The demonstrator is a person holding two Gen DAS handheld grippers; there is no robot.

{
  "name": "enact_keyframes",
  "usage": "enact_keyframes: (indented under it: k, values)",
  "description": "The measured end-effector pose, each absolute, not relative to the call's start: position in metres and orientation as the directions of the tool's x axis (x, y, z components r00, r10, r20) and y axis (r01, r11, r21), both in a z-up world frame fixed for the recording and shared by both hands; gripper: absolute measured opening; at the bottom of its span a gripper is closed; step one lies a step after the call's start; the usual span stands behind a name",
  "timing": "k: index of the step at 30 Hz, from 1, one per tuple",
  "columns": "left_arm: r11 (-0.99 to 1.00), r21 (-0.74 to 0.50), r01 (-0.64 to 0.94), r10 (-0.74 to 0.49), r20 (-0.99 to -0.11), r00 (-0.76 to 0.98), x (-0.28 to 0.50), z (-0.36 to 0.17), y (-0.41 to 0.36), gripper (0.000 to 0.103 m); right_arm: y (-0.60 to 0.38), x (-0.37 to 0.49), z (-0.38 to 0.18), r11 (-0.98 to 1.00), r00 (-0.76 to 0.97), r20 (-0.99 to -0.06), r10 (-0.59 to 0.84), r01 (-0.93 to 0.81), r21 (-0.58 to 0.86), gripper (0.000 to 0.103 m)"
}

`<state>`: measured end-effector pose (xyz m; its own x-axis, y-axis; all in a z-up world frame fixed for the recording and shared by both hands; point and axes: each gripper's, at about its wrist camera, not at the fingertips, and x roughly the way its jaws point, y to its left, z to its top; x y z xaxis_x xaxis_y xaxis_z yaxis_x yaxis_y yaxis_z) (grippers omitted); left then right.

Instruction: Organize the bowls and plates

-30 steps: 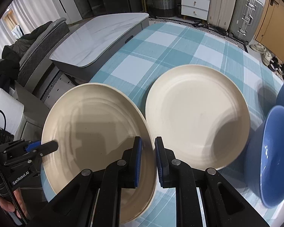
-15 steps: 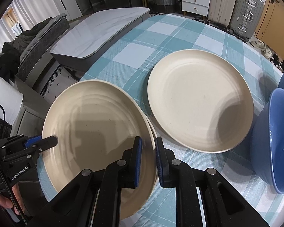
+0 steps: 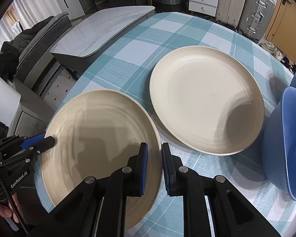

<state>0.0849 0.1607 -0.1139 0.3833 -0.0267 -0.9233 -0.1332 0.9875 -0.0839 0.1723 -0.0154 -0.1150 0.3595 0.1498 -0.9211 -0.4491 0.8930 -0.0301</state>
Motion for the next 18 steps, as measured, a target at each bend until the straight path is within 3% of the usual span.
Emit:
enact_keyframes:
  k: [18]
  values:
    - [0.993,-0.035,-0.117,0.012,-0.926,0.379,0.085,-0.119,0.152,0.015,-0.013,0.165,-0.127,0.883,0.366,-0.923,0.119,-0.465,-0.07,0.014]
